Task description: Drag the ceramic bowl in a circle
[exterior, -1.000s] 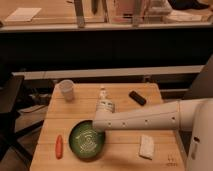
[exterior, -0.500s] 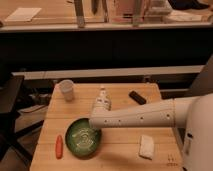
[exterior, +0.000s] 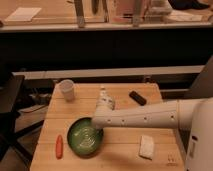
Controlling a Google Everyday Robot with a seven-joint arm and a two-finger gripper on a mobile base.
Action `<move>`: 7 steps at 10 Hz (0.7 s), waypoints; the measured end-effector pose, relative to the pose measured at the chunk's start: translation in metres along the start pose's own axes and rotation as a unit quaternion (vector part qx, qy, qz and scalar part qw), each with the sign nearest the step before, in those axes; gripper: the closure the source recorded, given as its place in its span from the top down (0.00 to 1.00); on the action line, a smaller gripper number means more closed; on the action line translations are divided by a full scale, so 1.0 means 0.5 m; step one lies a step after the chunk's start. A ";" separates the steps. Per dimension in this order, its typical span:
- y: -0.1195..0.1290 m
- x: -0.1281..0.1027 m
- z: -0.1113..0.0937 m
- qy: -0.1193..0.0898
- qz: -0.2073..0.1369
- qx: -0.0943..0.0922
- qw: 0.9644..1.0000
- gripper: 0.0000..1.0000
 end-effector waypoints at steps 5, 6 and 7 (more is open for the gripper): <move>0.022 -0.006 -0.003 0.008 0.000 0.008 1.000 0.00; 0.027 -0.009 -0.004 0.008 0.000 0.008 1.000 0.00; 0.028 -0.010 -0.004 0.008 -0.002 0.009 1.000 0.00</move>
